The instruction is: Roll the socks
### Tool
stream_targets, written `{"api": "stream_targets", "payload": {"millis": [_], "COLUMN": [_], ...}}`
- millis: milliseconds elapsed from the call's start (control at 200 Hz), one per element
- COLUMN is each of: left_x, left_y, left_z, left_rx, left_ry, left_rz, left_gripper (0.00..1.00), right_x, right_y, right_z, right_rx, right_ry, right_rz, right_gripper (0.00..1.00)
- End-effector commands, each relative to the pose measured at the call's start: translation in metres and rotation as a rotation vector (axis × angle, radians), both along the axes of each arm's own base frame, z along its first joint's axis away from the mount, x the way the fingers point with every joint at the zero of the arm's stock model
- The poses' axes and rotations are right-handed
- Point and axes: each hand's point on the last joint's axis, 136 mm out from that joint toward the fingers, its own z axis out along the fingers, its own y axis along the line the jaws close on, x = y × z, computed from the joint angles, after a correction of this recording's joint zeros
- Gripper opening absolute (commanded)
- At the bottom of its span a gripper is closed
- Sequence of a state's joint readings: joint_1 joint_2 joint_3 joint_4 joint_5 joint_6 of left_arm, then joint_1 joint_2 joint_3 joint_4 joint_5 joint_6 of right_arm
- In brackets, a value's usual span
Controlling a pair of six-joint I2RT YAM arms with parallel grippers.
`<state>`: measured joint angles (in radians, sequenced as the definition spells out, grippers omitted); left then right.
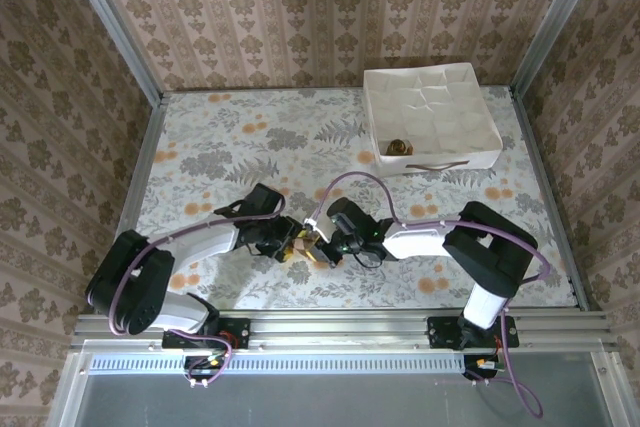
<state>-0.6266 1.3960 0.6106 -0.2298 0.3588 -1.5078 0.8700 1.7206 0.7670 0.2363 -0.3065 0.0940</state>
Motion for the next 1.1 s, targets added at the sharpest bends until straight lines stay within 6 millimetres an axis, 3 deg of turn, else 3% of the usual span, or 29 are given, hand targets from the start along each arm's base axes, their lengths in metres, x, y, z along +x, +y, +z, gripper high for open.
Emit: {"api": "stream_targets", "payload": {"millis": [0, 180, 255, 305, 395, 465, 520, 670, 800, 885, 975, 1095], "left_x": [0.001, 0.0, -0.003, -0.003, 0.001, 0.005, 0.01, 0.028, 0.044, 0.054, 0.065, 0.076], "left_y": [0.001, -0.006, -0.007, -0.009, -0.013, -0.014, -0.016, -0.017, -0.017, -0.018, -0.021, -0.03], "left_z": [-0.009, -0.014, -0.018, -0.018, -0.01, 0.002, 0.015, 0.057, 0.088, 0.105, 0.119, 0.128], "left_rx": [0.015, 0.029, 0.031, 0.019, -0.005, -0.016, -0.031, -0.082, -0.148, -0.189, -0.224, -0.275], "left_ry": [0.0, 0.011, 0.019, 0.015, -0.01, -0.034, -0.058, -0.122, -0.154, -0.168, -0.189, -0.196], "left_rz": [-0.025, -0.066, -0.072, -0.067, -0.06, -0.055, -0.048, -0.01, 0.036, 0.063, 0.082, 0.104], "left_gripper": [0.53, 0.52, 0.46, 0.33, 0.0, 0.0, 0.0, 0.0, 0.0, 0.0, 0.0, 0.0], "right_x": [-0.029, -0.025, -0.021, -0.019, -0.013, -0.002, 0.009, 0.036, 0.049, 0.05, 0.049, 0.047], "right_y": [-0.028, -0.022, -0.021, -0.019, -0.02, -0.024, -0.032, -0.064, -0.089, -0.1, -0.099, -0.082], "right_z": [-0.039, -0.027, -0.021, -0.017, -0.003, 0.014, 0.033, 0.099, 0.155, 0.169, 0.177, 0.166], "right_rx": [-0.055, 0.011, 0.022, 0.023, 0.025, 0.017, -0.007, 0.027, 0.201, 0.306, 0.432, 0.603], "right_ry": [0.307, 0.386, 0.404, 0.401, 0.377, 0.359, 0.377, 0.387, 0.334, 0.43, 0.572, 0.883], "right_rz": [-0.053, -0.079, -0.092, -0.094, -0.12, -0.197, -0.295, -0.513, -0.675, -0.794, -0.884, -1.001], "right_gripper": [0.0, 0.0, 0.0, 0.0, 0.0, 0.0, 0.08, 0.43, 0.62, 0.68, 0.71, 0.79]}}
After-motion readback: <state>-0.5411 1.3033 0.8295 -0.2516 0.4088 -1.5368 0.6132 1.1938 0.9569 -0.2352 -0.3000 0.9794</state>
